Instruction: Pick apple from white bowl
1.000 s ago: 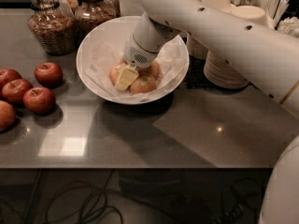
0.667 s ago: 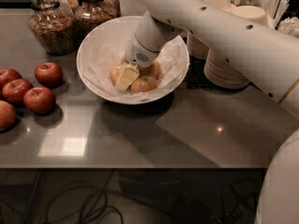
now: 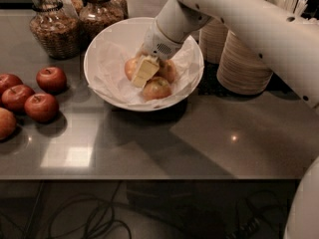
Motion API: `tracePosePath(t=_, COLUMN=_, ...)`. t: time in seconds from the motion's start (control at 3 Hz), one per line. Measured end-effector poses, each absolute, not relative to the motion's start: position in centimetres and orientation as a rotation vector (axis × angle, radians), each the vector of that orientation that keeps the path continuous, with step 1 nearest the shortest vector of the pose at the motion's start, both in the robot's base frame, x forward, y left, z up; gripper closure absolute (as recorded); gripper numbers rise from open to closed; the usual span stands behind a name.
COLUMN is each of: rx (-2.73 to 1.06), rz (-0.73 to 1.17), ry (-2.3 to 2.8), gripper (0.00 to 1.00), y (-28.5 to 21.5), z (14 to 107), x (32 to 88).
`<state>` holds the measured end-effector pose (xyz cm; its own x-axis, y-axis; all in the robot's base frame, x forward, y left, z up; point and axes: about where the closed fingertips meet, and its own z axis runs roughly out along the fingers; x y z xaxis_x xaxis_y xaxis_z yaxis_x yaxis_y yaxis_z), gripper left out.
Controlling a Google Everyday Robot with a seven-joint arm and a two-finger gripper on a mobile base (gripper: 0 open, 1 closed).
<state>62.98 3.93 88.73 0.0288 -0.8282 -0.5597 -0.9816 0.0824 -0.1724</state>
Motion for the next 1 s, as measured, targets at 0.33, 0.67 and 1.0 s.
tracePosePath(t=0.33, rx=-1.740, rz=0.388, ry=1.727, gripper=1.00, y=0.7, z=95.6, x=62.6)
tracePosePath(t=0.67, rx=-1.722, rz=0.382, ry=1.689, gripper=1.00, y=0.7, z=97.8, x=62.9)
tracePosePath(t=1.0, rx=-1.722, rz=0.382, ry=1.689, gripper=1.00, y=0.7, z=97.8, x=62.9)
